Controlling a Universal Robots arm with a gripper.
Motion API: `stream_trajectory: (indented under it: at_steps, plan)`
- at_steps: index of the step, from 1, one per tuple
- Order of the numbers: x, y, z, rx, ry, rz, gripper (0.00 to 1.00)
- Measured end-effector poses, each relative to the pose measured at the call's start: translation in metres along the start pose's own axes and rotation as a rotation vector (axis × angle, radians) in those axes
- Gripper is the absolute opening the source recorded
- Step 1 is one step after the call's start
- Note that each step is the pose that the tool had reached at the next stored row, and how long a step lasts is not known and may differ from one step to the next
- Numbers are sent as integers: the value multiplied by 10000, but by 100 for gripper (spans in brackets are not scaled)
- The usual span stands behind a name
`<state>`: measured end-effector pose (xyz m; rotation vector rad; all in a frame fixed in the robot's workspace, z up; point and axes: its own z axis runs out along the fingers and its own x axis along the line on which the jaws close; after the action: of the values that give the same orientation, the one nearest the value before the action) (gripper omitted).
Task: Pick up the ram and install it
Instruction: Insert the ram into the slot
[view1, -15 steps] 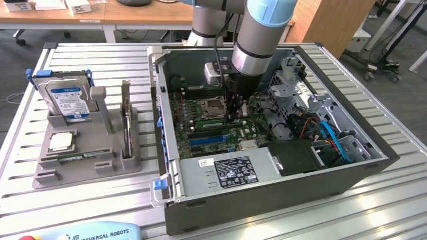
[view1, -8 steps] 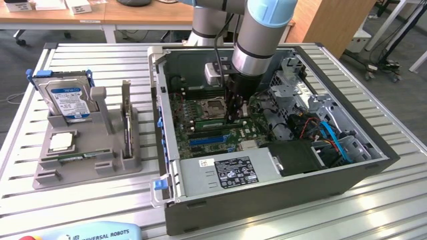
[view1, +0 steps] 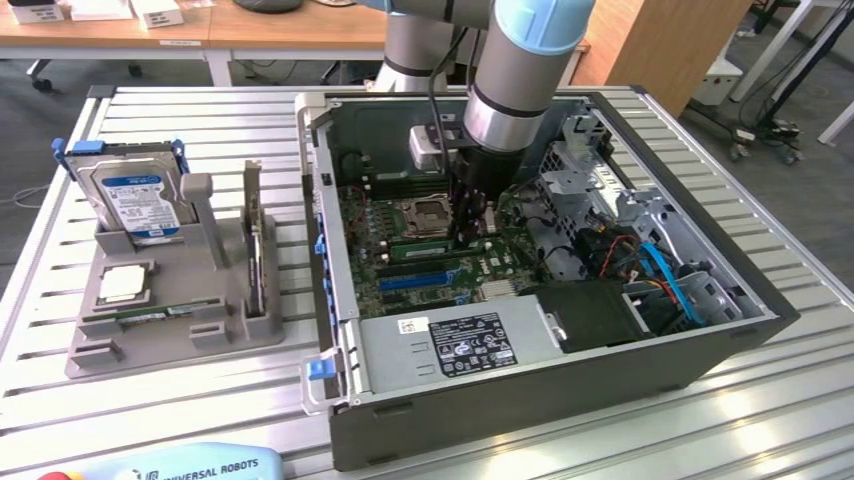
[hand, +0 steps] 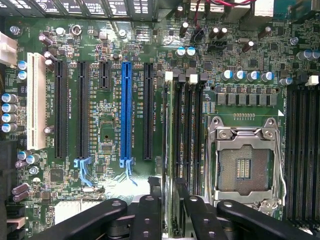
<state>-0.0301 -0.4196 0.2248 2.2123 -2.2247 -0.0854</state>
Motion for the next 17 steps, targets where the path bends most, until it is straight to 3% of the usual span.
stream_trajectory:
  at_steps: [7, 17]
  plan:
    - [-2, 3, -74, 0, 1, 0, 25]
    - [-9, 11, -259, 0, 0, 0, 25]
